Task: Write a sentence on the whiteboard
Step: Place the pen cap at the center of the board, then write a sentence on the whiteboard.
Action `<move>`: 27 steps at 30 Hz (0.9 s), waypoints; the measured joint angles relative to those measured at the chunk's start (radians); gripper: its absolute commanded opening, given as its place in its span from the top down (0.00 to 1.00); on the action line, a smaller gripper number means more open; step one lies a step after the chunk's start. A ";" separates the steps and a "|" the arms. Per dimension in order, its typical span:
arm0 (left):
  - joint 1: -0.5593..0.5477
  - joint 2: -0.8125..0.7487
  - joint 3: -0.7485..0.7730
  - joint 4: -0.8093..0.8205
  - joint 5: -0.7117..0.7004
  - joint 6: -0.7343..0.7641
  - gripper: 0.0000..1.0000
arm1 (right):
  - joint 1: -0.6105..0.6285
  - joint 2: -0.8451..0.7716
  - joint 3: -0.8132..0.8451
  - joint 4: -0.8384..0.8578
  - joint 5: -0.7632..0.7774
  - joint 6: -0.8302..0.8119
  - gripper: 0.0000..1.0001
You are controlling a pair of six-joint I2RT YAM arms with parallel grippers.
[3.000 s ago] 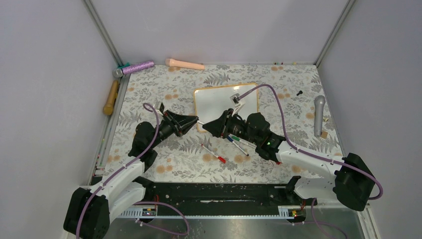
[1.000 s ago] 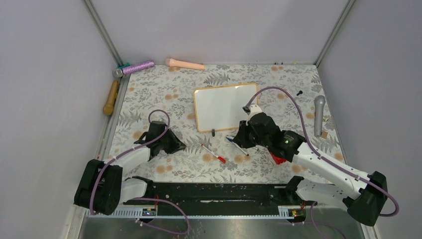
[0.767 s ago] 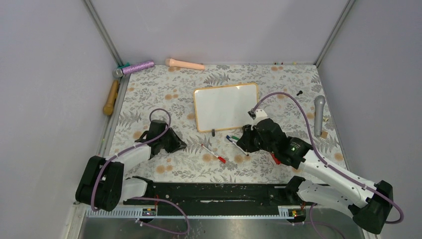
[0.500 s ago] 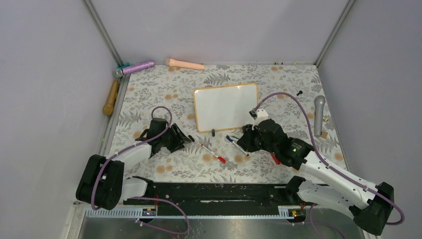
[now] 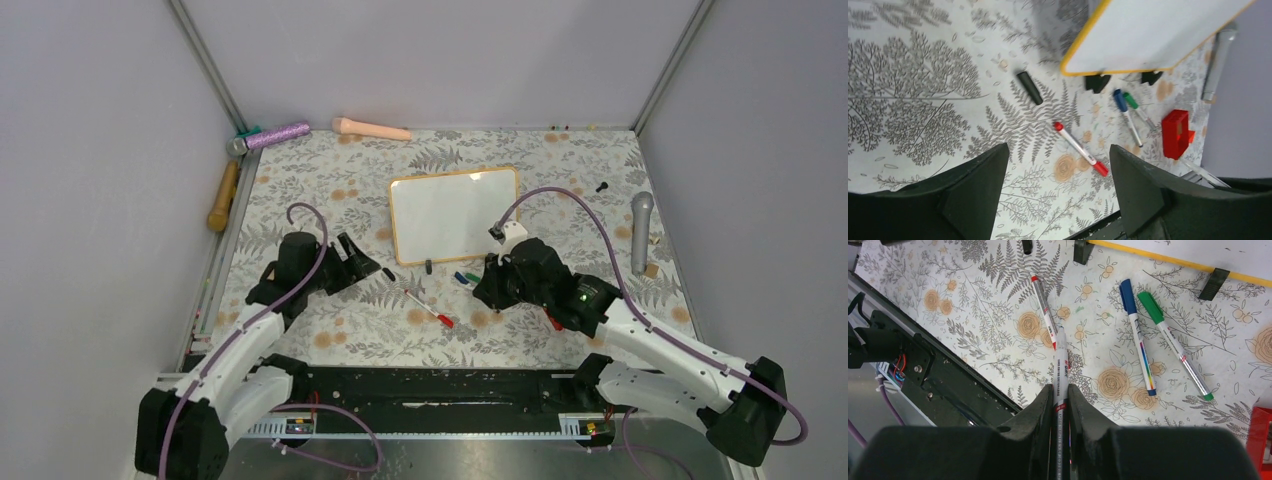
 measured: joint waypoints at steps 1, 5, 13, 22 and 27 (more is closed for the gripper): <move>0.000 -0.027 0.000 0.005 -0.001 0.009 0.15 | 0.000 0.000 0.000 0.000 -0.001 -0.005 1.00; 0.000 -0.144 -0.005 0.023 -0.029 0.021 0.01 | 0.000 -0.003 0.000 0.000 0.003 -0.019 1.00; 0.000 -0.272 -0.061 0.190 -0.100 0.024 0.01 | 0.000 -0.108 0.000 0.026 0.048 -0.040 1.00; 0.000 -0.183 -0.061 0.248 -0.095 0.125 0.01 | -0.002 -0.144 0.023 -0.066 0.187 0.010 1.00; 0.000 -0.113 -0.061 0.318 -0.071 0.140 0.01 | -0.003 -0.070 0.123 -0.226 0.243 0.080 1.00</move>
